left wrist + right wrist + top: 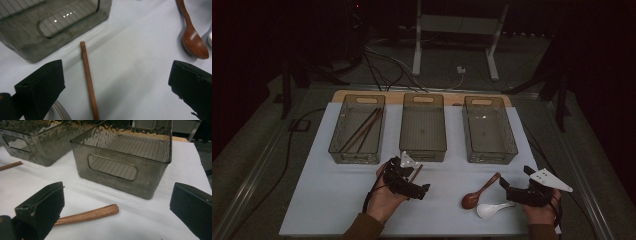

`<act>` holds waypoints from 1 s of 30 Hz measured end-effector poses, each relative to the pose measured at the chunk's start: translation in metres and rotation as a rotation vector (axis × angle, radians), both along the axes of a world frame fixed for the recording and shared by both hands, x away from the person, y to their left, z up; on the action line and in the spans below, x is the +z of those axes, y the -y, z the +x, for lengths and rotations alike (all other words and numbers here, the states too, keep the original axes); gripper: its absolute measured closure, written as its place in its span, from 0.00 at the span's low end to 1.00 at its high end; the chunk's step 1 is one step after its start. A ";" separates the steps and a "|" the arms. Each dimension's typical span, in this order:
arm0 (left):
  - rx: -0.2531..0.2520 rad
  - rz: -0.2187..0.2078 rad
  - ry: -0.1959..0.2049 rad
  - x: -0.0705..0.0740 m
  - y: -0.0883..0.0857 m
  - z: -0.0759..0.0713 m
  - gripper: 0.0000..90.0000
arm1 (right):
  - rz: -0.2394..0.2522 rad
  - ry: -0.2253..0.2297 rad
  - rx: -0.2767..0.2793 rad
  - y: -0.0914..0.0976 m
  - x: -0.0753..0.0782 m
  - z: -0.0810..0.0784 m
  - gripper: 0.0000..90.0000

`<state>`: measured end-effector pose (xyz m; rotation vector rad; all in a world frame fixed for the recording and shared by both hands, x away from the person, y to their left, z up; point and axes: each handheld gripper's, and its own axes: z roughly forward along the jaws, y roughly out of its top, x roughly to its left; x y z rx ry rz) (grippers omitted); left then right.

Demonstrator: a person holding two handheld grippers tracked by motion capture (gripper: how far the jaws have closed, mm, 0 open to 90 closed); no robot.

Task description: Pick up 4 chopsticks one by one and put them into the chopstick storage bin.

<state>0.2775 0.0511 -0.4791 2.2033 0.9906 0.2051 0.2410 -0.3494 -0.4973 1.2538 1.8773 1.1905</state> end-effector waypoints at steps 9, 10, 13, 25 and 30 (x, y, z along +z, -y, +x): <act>0.026 0.063 -0.014 -0.013 0.003 -0.004 0.14 | -0.001 0.002 -0.001 0.000 0.000 0.000 0.00; 0.029 0.067 -0.017 -0.014 0.003 -0.003 0.19 | 0.000 0.002 0.000 0.000 0.000 0.000 0.00; 0.034 0.072 -0.023 -0.017 0.001 -0.001 0.31 | 0.000 0.000 -0.001 0.000 0.000 0.000 0.00; 0.096 0.163 -0.046 -0.030 0.002 0.003 0.71 | 0.008 0.001 -0.009 0.002 0.000 0.000 0.00; 0.142 0.161 -0.044 -0.031 0.000 0.002 0.85 | 0.004 0.000 -0.006 0.001 0.000 -0.001 0.00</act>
